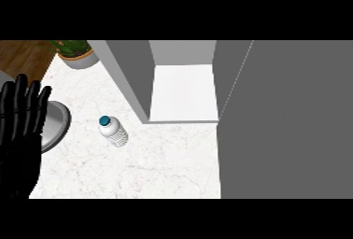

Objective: Pick up the bottled water, place it into the cabinet and close the cabinet

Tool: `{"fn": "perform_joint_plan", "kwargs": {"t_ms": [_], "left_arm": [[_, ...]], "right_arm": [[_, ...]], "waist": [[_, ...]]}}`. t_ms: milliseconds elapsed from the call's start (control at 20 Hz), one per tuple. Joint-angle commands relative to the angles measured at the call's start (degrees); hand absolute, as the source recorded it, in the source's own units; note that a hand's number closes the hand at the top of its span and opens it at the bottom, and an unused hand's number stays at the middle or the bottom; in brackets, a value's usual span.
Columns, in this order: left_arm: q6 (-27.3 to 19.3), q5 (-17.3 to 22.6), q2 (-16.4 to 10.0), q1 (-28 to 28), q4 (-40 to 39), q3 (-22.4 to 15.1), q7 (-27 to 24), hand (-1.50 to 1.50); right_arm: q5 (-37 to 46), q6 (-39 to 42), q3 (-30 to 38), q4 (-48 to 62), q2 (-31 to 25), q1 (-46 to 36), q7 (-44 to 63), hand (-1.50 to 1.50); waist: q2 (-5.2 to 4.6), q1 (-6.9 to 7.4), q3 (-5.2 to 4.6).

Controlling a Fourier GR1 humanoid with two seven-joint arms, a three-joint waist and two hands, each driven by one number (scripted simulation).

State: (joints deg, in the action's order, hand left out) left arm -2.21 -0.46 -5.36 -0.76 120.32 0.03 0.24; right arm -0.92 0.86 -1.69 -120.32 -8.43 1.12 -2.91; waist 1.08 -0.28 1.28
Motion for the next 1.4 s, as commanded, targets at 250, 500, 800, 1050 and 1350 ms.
{"fn": "perform_joint_plan", "kwargs": {"t_ms": [250,500,800,1050,1350], "left_arm": [[-8.83,-8.36,1.87,6.16,-4.26,3.25,2.31,-1.50],[-11.13,-2.74,5.22,3.09,-7.13,3.26,10.97,-1.50],[-18.65,-9.90,5.34,-0.34,-0.13,-7.17,17.77,-1.50],[-22.87,-13.89,5.35,-3.11,1.48,-11.77,19.57,-1.50],[-24.80,-14.67,5.36,-4.79,0.06,-13.48,19.59,-1.50]], "right_arm": [[-2.64,-0.04,0.05,-6.70,2.56,5.71,-0.27,-1.50],[-10.71,2.20,-3.65,-12.88,1.38,12.89,16.15,-1.50],[-7.65,3.00,-10.31,-25.34,2.43,26.39,17.13,-1.50],[-4.36,4.66,-13.69,-23.29,4.88,32.09,10.47,-1.50],[-5.95,3.00,-12.27,-26.42,3.88,27.78,17.12,-1.50]], "waist": [[-1.02,-0.16,-1.26],[-0.95,-0.35,-1.31],[-0.85,-0.21,-1.27],[-0.85,-0.26,-1.26],[-1.00,0.13,-1.30]]}}
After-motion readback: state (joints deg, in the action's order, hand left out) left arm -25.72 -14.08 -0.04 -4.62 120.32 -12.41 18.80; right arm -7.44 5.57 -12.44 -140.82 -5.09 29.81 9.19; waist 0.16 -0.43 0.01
